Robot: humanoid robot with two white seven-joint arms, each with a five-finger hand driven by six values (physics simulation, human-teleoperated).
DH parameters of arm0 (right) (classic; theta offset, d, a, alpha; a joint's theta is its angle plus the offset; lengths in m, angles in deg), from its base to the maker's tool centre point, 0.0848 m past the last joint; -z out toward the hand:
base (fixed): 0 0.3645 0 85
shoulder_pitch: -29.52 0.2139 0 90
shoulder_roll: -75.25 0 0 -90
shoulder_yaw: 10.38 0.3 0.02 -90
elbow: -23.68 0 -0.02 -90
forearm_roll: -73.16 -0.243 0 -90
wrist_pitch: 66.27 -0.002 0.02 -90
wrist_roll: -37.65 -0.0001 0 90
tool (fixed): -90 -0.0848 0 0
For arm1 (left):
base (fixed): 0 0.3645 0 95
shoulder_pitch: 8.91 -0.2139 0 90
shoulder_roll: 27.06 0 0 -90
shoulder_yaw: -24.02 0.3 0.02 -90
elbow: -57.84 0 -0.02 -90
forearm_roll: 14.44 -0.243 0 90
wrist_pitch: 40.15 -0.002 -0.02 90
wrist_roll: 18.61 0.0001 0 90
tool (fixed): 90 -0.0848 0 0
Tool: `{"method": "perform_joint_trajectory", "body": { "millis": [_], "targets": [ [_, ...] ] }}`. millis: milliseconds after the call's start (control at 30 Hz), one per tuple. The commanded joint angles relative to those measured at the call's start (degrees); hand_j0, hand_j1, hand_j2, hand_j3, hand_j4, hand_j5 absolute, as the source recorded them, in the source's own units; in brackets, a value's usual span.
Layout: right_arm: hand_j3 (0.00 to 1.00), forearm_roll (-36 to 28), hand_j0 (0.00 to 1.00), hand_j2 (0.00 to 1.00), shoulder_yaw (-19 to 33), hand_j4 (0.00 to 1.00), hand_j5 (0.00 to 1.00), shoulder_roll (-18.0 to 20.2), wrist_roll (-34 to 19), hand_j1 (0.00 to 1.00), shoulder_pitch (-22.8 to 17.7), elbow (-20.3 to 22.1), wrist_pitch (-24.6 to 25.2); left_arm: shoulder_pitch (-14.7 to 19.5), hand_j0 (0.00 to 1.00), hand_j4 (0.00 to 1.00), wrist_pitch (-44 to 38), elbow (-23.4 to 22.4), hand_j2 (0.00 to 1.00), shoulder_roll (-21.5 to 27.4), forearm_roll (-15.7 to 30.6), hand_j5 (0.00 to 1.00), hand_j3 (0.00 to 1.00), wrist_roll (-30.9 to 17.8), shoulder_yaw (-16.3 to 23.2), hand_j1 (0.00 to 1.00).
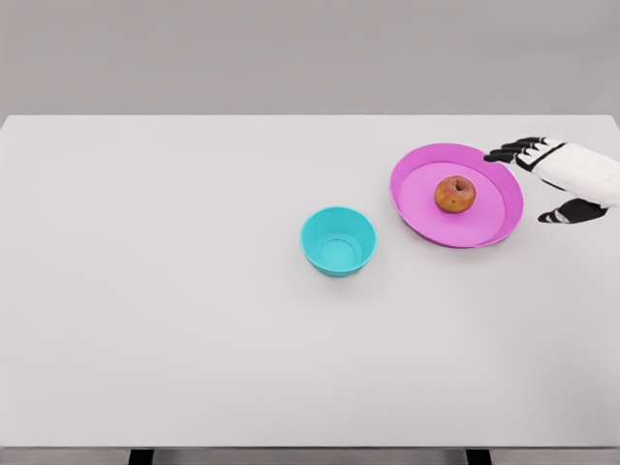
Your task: Put the apple from the pink plate into the blue bowl with your right arm
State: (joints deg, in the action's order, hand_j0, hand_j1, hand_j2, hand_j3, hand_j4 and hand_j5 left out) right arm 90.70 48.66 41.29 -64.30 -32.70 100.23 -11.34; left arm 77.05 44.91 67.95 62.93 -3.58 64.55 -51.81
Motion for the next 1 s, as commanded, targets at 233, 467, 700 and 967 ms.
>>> {"method": "perform_joint_trajectory", "body": {
  "millis": [233, 467, 700, 967],
  "targets": [
    [1.0, -0.9, 1.0, 1.0, 2.9, 1.0, 1.0, 0.9, -10.7, 1.0, 2.1, -0.7, 0.1, 0.1, 1.0, 1.0, 0.0, 0.0, 1.0, 0.0, 0.0, 1.0, 1.0, 0.0, 0.0, 1.0],
    [1.0, -0.3, 1.0, 1.0, -7.4, 1.0, 1.0, -3.0, -23.1, 1.0, 16.7, -6.1, 0.1, 0.1, 1.0, 1.0, 0.0, 0.0, 1.0, 0.0, 0.0, 1.0, 1.0, 0.0, 0.0, 1.0],
    [1.0, -0.2, 1.0, 1.0, -11.9, 1.0, 1.0, -7.0, -23.1, 1.0, 21.5, -9.2, 0.1, 0.1, 1.0, 1.0, 0.0, 0.0, 1.0, 0.0, 0.0, 1.0, 1.0, 0.0, 0.0, 1.0],
    [1.0, -0.1, 1.0, 1.0, -15.6, 1.0, 1.0, -14.4, -23.1, 1.0, 24.2, -17.1, 0.1, 0.0, 1.0, 1.0, 0.0, 0.0, 1.0, 0.0, 0.0, 1.0, 1.0, 0.0, 0.1, 1.0]
  ]
}}
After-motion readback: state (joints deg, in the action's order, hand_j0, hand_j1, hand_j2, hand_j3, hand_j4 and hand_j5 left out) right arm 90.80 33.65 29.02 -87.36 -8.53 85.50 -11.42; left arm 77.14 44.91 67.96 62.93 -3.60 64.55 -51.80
